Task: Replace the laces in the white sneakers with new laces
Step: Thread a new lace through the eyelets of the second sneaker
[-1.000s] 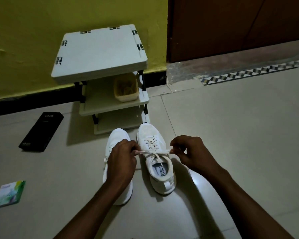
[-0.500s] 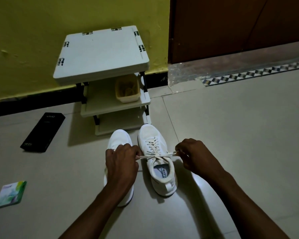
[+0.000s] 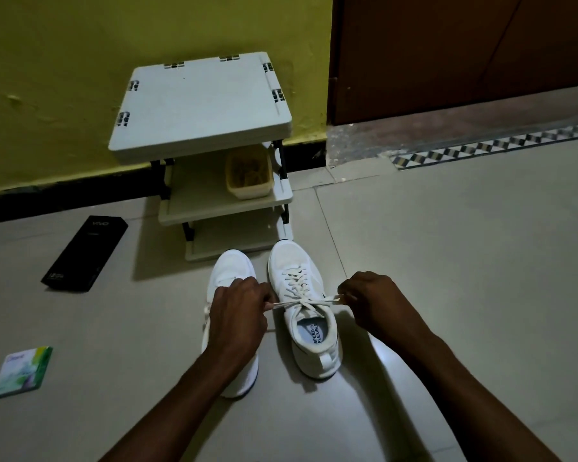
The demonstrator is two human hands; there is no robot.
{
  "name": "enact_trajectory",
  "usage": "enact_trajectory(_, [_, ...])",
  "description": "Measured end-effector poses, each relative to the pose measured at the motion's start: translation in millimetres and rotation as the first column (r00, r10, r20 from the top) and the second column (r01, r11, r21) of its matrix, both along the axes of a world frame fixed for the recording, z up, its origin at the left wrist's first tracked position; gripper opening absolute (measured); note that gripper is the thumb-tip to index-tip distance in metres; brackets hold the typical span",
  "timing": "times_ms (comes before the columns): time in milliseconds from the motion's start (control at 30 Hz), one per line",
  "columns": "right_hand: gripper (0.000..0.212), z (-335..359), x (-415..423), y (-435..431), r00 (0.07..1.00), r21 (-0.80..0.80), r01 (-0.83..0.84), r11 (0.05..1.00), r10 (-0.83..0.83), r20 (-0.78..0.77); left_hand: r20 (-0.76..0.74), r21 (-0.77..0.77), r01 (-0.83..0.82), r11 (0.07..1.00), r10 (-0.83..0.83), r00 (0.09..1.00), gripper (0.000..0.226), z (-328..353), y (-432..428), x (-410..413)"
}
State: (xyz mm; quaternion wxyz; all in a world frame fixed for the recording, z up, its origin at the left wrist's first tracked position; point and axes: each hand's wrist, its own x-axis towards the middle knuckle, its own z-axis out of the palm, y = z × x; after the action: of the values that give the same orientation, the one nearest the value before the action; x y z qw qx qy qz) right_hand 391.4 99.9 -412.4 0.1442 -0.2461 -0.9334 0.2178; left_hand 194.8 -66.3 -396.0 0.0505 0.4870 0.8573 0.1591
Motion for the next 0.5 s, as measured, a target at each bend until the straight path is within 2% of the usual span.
enact_trajectory(67, [0.018,1,2,-3,1.000,-0.012,0.014,1.000,-0.014,-0.015,0.080,0.112,0.071,0.991,-0.080,0.994,0.012,1,-7,-3])
enact_trajectory(133, [0.025,2,4,-8,0.999,-0.008,0.020,1.000,-0.020,-0.041,0.134,0.231,0.061,0.971,-0.093,0.987,0.007,2,-19,-4])
enact_trajectory(233, [0.021,11,5,-27,0.994,-0.011,-0.086,0.996,0.085,-0.074,0.104,0.322,0.059,0.945,-0.097,0.990,0.009,4,-43,-6])
enact_trajectory(300, [0.009,22,4,-39,0.976,-0.015,-0.203,0.979,0.200,-0.087,0.044,0.321,0.087,0.943,-0.107,0.993,0.020,4,-59,-8])
enact_trajectory(400, [0.033,33,6,-53,0.959,-0.040,-0.284,0.958,0.285,0.008,0.004,0.270,0.156,0.950,-0.163,0.987,0.027,3,-85,-11])
enact_trajectory(500, [0.042,19,5,-61,0.897,0.111,-0.406,0.907,0.373,0.237,-0.099,0.092,0.307,0.947,-0.298,0.949,0.026,-10,-108,-16])
